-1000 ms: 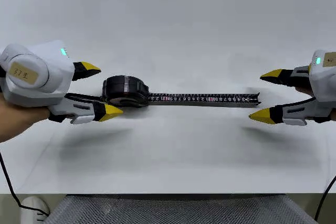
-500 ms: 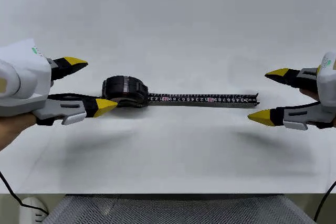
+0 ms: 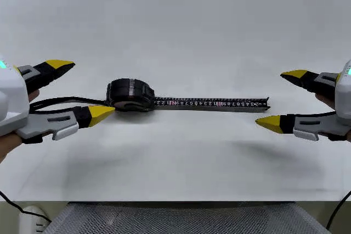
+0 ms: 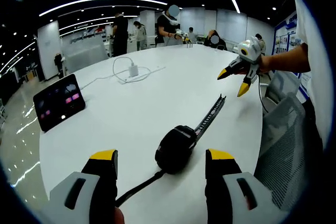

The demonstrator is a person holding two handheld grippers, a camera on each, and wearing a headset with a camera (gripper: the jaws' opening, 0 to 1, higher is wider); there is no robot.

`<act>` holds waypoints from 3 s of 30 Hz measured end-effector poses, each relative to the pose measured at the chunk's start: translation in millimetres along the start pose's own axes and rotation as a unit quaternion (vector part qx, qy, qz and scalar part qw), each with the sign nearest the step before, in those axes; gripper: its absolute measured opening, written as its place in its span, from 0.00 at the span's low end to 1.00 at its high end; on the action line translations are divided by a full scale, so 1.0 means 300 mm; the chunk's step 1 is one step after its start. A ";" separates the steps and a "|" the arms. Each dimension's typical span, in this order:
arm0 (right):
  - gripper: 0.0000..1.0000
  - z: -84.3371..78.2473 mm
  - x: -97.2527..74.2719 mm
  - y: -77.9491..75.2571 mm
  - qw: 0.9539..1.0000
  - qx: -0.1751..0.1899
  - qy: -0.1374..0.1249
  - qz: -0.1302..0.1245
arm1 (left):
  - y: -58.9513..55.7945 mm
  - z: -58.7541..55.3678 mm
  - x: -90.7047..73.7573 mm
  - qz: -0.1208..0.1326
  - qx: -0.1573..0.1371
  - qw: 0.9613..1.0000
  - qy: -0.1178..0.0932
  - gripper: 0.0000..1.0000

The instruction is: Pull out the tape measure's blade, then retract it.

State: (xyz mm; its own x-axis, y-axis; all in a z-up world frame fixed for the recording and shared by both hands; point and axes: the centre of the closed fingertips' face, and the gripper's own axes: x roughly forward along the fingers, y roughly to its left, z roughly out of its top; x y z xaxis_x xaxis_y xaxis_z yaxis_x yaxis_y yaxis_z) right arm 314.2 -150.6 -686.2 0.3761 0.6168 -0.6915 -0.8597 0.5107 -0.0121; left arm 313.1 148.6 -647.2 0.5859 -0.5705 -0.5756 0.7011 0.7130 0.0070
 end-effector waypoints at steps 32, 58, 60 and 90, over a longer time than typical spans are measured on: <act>0.87 -0.046 -0.041 0.094 0.998 0.027 -0.026 -0.053 | -0.099 -0.078 -0.068 0.004 -0.039 0.999 -0.002 0.84; 0.99 -0.087 -0.092 0.159 0.998 0.050 -0.028 -0.040 | -0.177 -0.157 -0.115 -0.008 -0.052 0.999 0.015 0.99; 0.99 -0.094 -0.100 0.159 0.997 0.052 -0.027 -0.041 | -0.177 -0.161 -0.121 -0.008 -0.051 0.999 0.016 0.99; 0.99 -0.090 -0.103 0.173 0.997 0.061 -0.030 -0.036 | -0.174 -0.136 -0.110 -0.011 -0.074 0.997 0.009 0.99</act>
State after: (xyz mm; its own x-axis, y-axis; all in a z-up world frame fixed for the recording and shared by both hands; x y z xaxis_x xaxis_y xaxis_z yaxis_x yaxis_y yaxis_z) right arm 248.6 -159.3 -685.1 0.4586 0.6088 -0.6474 -0.7829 0.6214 0.0298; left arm 240.5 146.7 -662.0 0.5626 -0.5804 -0.5887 0.6451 0.7536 -0.1264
